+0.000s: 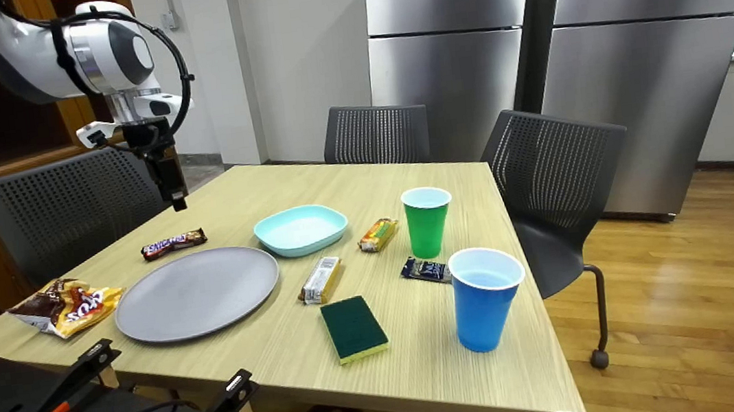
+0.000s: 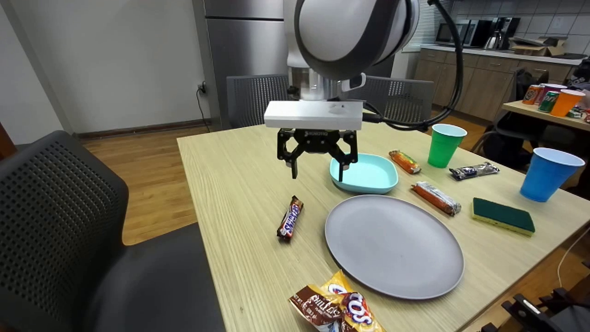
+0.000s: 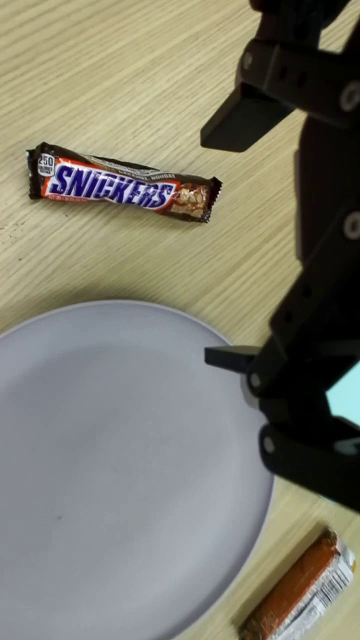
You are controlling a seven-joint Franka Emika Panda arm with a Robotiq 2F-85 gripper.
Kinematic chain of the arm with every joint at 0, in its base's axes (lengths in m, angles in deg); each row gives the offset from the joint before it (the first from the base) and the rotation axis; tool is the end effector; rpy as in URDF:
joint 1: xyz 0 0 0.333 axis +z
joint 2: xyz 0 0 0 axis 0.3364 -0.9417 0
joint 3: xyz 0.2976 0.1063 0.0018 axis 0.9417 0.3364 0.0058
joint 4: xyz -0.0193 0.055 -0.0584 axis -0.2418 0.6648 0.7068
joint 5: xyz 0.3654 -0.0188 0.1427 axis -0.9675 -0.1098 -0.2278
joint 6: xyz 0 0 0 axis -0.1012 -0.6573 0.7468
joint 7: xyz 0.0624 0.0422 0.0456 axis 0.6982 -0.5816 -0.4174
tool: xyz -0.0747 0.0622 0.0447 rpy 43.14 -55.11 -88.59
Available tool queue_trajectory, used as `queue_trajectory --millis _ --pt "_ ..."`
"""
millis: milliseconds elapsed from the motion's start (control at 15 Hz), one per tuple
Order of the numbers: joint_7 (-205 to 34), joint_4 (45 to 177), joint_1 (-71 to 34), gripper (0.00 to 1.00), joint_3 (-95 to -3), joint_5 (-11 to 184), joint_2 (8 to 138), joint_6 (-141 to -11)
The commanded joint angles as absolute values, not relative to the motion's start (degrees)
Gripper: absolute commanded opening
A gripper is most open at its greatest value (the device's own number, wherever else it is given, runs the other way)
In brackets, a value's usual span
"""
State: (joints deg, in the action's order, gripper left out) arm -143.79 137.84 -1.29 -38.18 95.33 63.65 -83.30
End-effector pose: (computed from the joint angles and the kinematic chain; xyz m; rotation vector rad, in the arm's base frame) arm 0.5247 0.2473 0.2007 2.9588 -0.7605 0.0191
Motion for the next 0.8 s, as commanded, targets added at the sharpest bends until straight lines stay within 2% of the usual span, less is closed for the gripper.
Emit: queue_trajectory --millis 0,733 --pt "-146.03 132.70 2.46 1.00 -40.23 94.92 57.97 -84.80" --pt "-153.23 126.80 8.63 1.00 -45.11 93.99 48.34 -88.77"
